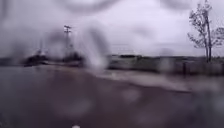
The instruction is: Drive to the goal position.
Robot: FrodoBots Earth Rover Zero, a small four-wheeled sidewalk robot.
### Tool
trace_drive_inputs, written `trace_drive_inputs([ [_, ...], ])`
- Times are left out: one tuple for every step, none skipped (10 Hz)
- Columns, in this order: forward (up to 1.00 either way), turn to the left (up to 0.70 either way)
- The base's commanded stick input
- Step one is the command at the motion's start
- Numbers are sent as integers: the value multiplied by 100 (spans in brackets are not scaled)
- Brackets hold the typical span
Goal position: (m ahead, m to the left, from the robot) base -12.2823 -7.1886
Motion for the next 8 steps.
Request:
trace_drive_inputs([
  [70,-24],
  [70,0],
  [70,0],
  [70,0],
  [70,0],
  [70,0],
  [70,0],
  [70,0],
])
